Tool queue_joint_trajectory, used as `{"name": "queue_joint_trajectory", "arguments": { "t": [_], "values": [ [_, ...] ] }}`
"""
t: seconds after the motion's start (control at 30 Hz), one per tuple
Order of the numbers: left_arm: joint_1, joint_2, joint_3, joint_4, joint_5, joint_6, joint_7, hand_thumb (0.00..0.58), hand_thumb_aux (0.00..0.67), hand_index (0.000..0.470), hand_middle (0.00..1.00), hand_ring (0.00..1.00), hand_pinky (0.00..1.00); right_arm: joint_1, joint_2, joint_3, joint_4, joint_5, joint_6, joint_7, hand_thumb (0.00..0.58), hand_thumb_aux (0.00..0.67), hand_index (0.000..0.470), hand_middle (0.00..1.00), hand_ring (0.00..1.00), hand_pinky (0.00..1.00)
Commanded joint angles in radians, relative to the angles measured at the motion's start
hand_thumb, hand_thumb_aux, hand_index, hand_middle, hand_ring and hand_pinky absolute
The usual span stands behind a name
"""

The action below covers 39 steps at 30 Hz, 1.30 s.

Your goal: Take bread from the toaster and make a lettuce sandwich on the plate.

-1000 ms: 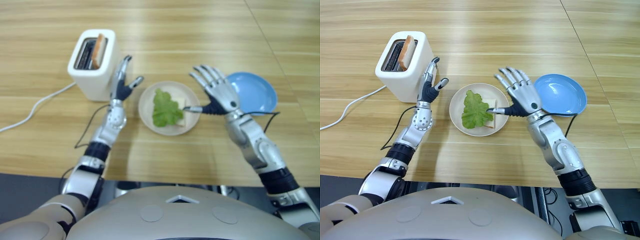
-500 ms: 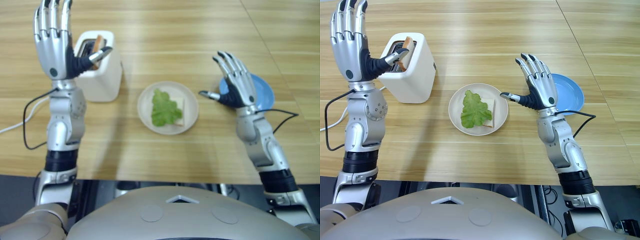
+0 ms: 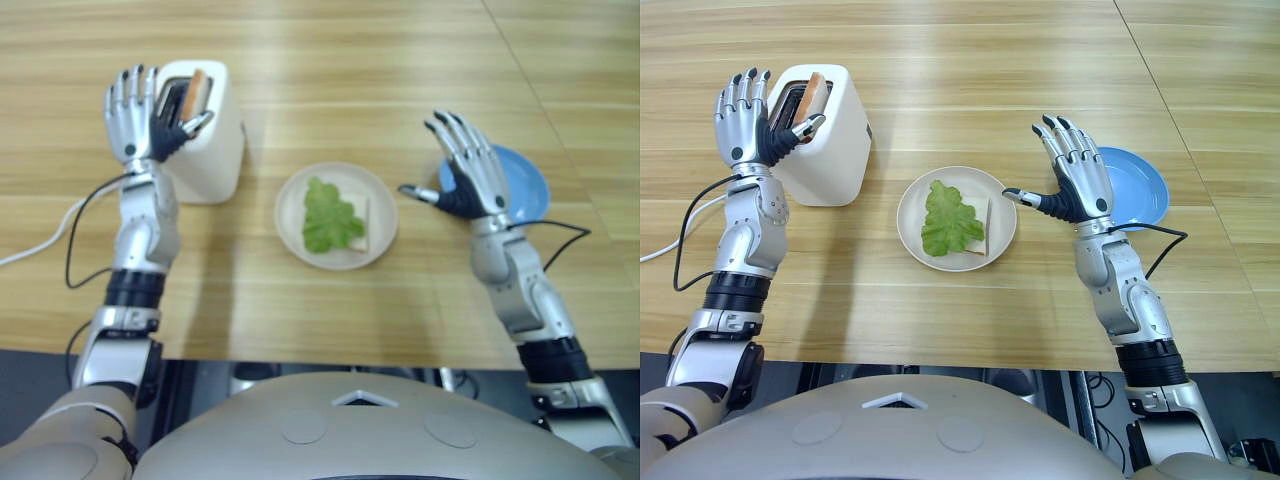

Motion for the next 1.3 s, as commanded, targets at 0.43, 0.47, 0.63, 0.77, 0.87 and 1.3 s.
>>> {"name": "queue_joint_trajectory", "arguments": {
  "t": [0.43, 0.47, 0.63, 0.77, 0.87, 1.3],
  "values": [
    [-0.076, 0.006, -0.081, 0.219, -0.089, 0.058, 0.015, 0.265, 0.176, 0.121, 0.00, 0.00, 0.00, 0.018, -0.008, -0.010, 0.000, -0.001, 0.001, 0.003, 0.000, 0.000, 0.000, 0.00, 0.00, 0.00],
    [-0.076, 0.007, -0.084, 0.218, -0.093, 0.052, 0.021, 0.487, 0.402, 0.276, 0.00, 0.00, 0.00, 0.018, -0.008, -0.011, -0.001, -0.001, 0.001, 0.003, 0.000, 0.000, 0.000, 0.00, 0.00, 0.00],
    [-0.062, 0.006, -0.088, 0.148, -0.097, 0.017, 0.102, 0.580, 0.670, 0.460, 0.00, 0.00, 0.00, 0.019, -0.010, -0.010, 0.003, -0.004, 0.002, 0.001, 0.000, 0.000, 0.000, 0.00, 0.00, 0.00],
    [-0.034, 0.001, -0.080, 0.054, -0.103, -0.020, 0.175, 0.580, 0.670, 0.460, 0.48, 0.48, 0.48, 0.019, -0.010, -0.010, 0.006, -0.005, 0.003, -0.001, 0.000, 0.000, 0.000, 0.00, 0.00, 0.00],
    [-0.010, -0.004, -0.068, -0.022, -0.103, -0.035, 0.224, 0.580, 0.670, 0.460, 1.00, 1.00, 1.00, 0.019, -0.011, -0.009, 0.010, -0.008, 0.004, -0.003, 0.000, 0.000, 0.000, 0.00, 0.00, 0.00],
    [0.121, -0.006, 0.111, -0.501, -0.242, -0.254, 0.366, 0.580, 0.670, 0.460, 1.00, 1.00, 1.00, 0.015, -0.006, 0.001, 0.034, -0.012, 0.006, -0.016, 0.000, 0.000, 0.000, 0.00, 0.00, 0.00]
  ]
}}
